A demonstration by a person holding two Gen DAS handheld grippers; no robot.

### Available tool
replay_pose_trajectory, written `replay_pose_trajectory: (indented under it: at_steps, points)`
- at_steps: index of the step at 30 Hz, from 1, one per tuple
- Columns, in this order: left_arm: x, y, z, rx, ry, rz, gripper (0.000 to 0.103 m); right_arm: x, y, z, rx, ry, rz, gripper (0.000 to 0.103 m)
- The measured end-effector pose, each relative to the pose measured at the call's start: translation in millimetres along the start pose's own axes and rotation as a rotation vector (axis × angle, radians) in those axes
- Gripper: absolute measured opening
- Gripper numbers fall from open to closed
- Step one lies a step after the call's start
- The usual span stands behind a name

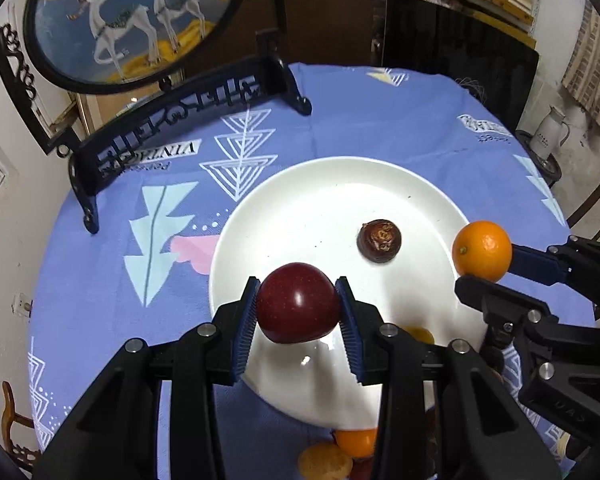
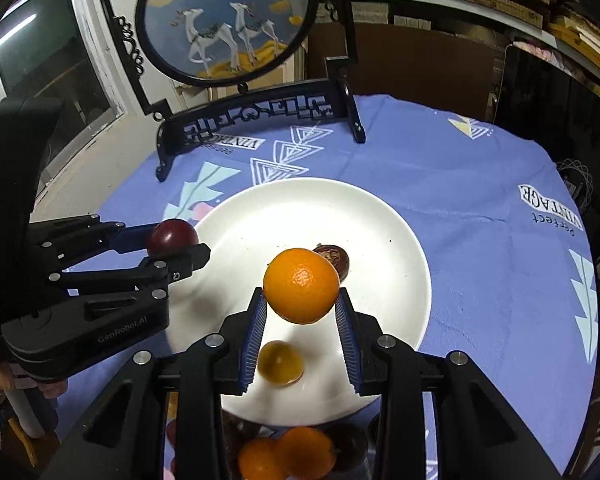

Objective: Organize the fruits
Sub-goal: 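Lower both fruits onto the white plate and open both grippers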

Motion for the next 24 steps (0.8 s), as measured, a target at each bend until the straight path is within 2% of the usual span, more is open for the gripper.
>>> replay_pose_trajectory:
  at_steps: [9, 11, 12, 13, 14, 15, 20, 24]
  points:
    - [-2.4, 3.0, -31.2, -0.066, -0.008, 0.01, 0.038, 10.9, 2.0, -32.2, -0.056, -0.01, -0.019, 0.036]
    - [-1.5, 3.6, -33.6, -0.07, -0.002, 0.005, 0.044, 11.0, 0.8, -39.4, -0.09, 0.007, -0.023, 0.037]
    - [-1.9, 4.1, -33.0, -0.065, 0.006, 0.006, 0.057, 11.3, 0.8, -40.9, -0.09, -0.003, -0.023, 0.038]
    - [-2.7, 4.7, -31.0, -0.053, 0.014, 0.012, 0.065, 11.3, 1.5, -40.2, -0.08, -0.012, -0.022, 0.044]
    - [-3.7, 5.3, -29.7, -0.046, 0.017, 0.014, 0.066, 11.6, 2.2, -39.3, -0.074, -0.013, -0.023, 0.049]
    - [-4.6, 5.6, -28.5, -0.044, 0.016, 0.016, 0.067, 12.3, 2.9, -37.2, -0.065, -0.014, -0.026, 0.051]
    - [-9.6, 1.5, -17.2, -0.034, 0.012, 0.023, 0.067, 17.9, -0.3, -20.4, -0.044, -0.014, -0.025, 0.052]
    - [-10.1, -14.0, 2.1, -0.016, 0.01, 0.009, 0.072, 25.3, -20.5, 2.9, -0.042, 0.006, -0.023, 0.056]
Point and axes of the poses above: each gripper's, at about its wrist camera, not at the fingertips, and z roughly against the way its jaws point, x to its right, y to its top, the point moved 4 cm from there along -z, roughly the way its jaws point, and after that the axes turned 10 degrees about -z, right-handed, at the moved point
